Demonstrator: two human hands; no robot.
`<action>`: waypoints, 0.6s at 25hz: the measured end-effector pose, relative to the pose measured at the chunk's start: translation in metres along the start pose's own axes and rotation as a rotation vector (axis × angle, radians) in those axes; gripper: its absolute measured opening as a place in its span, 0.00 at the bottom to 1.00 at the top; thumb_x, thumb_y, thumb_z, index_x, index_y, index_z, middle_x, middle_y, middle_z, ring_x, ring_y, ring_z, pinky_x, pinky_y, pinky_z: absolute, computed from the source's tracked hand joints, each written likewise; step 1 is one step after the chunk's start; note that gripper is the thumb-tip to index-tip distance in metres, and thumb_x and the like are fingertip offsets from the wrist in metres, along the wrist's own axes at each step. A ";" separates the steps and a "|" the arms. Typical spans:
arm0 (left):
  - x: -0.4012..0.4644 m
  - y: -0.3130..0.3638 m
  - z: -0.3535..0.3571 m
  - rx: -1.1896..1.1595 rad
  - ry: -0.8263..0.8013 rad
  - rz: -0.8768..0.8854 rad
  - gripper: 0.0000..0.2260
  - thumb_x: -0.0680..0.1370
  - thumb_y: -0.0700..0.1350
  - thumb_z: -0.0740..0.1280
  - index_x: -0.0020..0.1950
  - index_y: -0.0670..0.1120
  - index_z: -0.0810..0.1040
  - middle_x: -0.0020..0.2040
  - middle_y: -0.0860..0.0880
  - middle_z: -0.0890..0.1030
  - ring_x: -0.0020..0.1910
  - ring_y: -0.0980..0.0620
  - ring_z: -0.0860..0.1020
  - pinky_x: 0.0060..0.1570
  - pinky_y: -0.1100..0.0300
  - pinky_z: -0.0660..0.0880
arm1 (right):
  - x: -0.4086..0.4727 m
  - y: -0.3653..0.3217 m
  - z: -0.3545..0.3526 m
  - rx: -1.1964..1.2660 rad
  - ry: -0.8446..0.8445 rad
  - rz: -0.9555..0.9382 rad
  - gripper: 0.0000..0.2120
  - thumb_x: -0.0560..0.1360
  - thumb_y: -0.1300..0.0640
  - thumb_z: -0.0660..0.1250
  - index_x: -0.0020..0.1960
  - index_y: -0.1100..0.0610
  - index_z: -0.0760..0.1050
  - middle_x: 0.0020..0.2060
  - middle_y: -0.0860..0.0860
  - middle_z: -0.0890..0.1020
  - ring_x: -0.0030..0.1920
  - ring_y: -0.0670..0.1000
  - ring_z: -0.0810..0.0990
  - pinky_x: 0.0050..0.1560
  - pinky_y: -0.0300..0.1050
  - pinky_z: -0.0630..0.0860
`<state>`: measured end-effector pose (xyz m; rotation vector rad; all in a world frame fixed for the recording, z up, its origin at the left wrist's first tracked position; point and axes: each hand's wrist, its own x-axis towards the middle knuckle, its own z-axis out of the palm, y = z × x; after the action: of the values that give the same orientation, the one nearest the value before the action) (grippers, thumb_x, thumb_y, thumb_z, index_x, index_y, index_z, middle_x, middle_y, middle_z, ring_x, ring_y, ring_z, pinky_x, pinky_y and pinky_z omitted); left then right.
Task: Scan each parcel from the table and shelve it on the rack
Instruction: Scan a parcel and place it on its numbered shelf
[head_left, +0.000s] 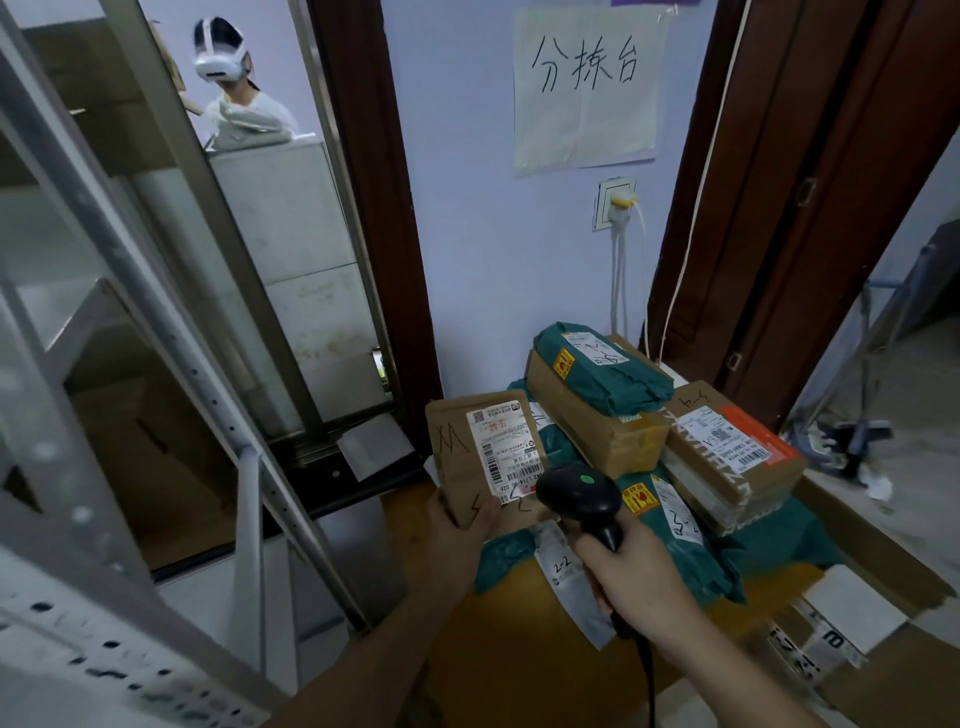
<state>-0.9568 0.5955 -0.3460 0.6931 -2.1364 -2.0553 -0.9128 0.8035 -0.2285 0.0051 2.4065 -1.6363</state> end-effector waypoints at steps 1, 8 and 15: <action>-0.006 0.003 -0.002 -0.018 -0.008 0.003 0.44 0.65 0.67 0.77 0.75 0.49 0.67 0.66 0.51 0.80 0.62 0.51 0.81 0.66 0.45 0.79 | -0.009 -0.003 0.000 0.006 0.005 -0.003 0.05 0.77 0.61 0.67 0.47 0.52 0.74 0.22 0.52 0.74 0.19 0.50 0.72 0.26 0.45 0.72; -0.047 0.036 -0.030 -0.091 -0.121 0.017 0.38 0.74 0.56 0.79 0.77 0.49 0.64 0.67 0.51 0.78 0.62 0.49 0.80 0.62 0.50 0.79 | -0.078 -0.033 0.000 -0.049 0.110 -0.071 0.04 0.76 0.59 0.69 0.45 0.53 0.74 0.26 0.50 0.72 0.24 0.46 0.72 0.29 0.40 0.69; -0.119 0.040 -0.081 0.016 -0.172 0.139 0.38 0.73 0.63 0.76 0.79 0.54 0.64 0.66 0.56 0.79 0.62 0.54 0.78 0.58 0.59 0.72 | -0.185 -0.063 0.035 0.023 0.244 -0.123 0.02 0.78 0.59 0.68 0.49 0.58 0.76 0.26 0.55 0.77 0.22 0.44 0.74 0.24 0.33 0.69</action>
<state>-0.8302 0.5664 -0.2722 0.3683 -2.2212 -2.0948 -0.7342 0.7715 -0.1473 0.0663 2.6135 -1.8122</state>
